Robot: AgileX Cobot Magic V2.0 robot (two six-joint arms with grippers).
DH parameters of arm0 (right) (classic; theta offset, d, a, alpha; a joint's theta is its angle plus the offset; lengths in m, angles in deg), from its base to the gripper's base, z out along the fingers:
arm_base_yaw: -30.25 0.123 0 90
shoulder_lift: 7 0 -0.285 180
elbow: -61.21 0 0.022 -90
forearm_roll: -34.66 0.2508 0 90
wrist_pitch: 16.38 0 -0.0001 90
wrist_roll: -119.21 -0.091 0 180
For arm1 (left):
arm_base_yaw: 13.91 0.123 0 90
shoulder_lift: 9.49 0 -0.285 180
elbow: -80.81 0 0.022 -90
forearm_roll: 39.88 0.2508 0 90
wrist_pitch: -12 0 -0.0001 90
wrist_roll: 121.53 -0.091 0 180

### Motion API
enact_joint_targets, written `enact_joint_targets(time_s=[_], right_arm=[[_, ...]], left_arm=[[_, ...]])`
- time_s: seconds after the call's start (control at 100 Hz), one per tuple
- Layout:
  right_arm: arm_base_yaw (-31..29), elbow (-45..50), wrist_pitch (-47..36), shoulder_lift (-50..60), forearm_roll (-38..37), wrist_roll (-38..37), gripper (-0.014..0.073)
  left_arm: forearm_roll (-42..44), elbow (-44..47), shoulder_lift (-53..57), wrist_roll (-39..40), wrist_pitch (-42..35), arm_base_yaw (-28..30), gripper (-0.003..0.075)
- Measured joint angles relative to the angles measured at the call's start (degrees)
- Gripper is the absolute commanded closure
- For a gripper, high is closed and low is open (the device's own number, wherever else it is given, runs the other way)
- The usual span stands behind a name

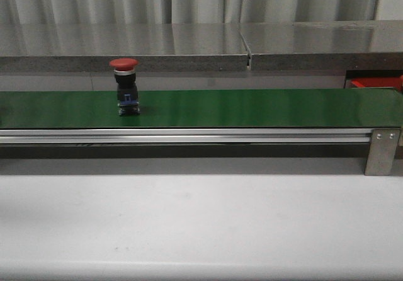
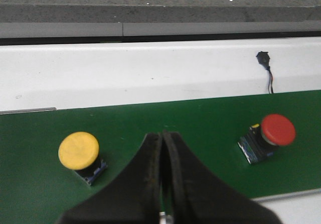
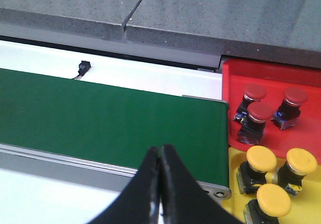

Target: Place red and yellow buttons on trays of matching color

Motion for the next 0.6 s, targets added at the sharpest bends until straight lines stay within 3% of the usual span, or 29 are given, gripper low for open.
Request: enact_joint_targets(time_s=[0.6], right_arm=[[0.0, 0.0, 2.9, 0.0, 1.4, -0.1, 0.0669]], left_arm=[[-1.0, 26.8, 34.5, -0.6, -6.3, -2.2, 0.0741]])
